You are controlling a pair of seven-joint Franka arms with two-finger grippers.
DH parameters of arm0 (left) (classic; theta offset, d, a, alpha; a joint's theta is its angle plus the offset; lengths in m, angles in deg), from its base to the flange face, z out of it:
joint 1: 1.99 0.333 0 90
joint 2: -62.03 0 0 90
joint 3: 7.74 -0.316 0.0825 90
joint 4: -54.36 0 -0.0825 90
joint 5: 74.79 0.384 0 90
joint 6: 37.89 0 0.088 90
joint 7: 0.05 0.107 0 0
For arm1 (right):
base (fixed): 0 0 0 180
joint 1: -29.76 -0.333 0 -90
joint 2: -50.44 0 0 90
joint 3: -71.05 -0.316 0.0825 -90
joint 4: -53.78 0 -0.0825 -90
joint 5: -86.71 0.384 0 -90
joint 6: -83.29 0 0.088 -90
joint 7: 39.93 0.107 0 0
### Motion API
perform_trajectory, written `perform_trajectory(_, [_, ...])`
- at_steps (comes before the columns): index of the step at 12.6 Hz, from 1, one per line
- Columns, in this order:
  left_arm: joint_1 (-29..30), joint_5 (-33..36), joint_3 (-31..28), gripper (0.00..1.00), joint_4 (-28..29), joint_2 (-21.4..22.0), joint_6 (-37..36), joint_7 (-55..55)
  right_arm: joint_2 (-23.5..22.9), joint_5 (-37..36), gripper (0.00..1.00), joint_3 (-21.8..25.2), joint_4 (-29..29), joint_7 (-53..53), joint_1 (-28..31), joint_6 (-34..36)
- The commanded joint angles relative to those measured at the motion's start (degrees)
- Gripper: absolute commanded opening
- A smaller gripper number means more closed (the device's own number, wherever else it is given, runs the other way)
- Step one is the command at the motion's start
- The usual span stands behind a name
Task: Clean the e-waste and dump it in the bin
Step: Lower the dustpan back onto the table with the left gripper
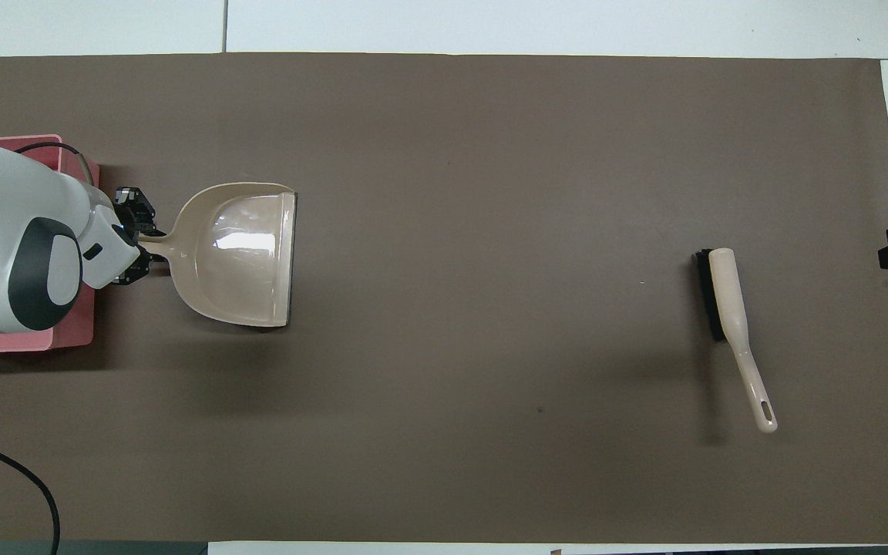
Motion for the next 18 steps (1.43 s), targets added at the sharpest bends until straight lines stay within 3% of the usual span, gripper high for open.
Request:
perform_trajectory(1, [-1.26,-0.93,-0.77,0.06,3.33,1.16,3.22,-0.01,0.34,3.71,0.99,0.35,0.40,-1.17,0.16,-0.08])
perform_trajectory(4, [-2.66,-0.93,-0.94,0.67,3.16,1.33,2.35,-1.50,0.51,3.63,0.99,-0.44,0.31,-1.35,-0.01,0.00])
perform_trajectory(5, [-2.76,-0.93,-0.86,0.78,2.81,1.42,2.35,-2.72,0.51,3.63,0.99,-0.44,0.31,-1.17,-0.27,0.00])
perform_trajectory(8, [-2.41,-0.93,-1.03,0.84,2.81,6.76,1.65,-6.66,1.56,3.72,0.99,-0.26,-0.92,-1.26,0.07,0.09])
perform_trajectory(10, [-1.97,-0.93,-1.03,0.97,2.90,10.11,-2.37,-17.87,2.18,3.72,0.99,-0.26,-1.01,-1.26,0.16,0.09])
perform_trajectory(14, [-1.09,-0.93,-1.38,0.98,2.72,12.93,-13.89,-40.65,2.97,3.72,0.99,-0.26,-1.01,-1.26,-0.01,0.18])
perform_trajectory(18, [1.10,-0.93,-1.47,0.98,1.59,12.85,-13.92,-68.14,2.98,3.72,0.99,-0.26,-1.01,-1.26,0.07,0.18])
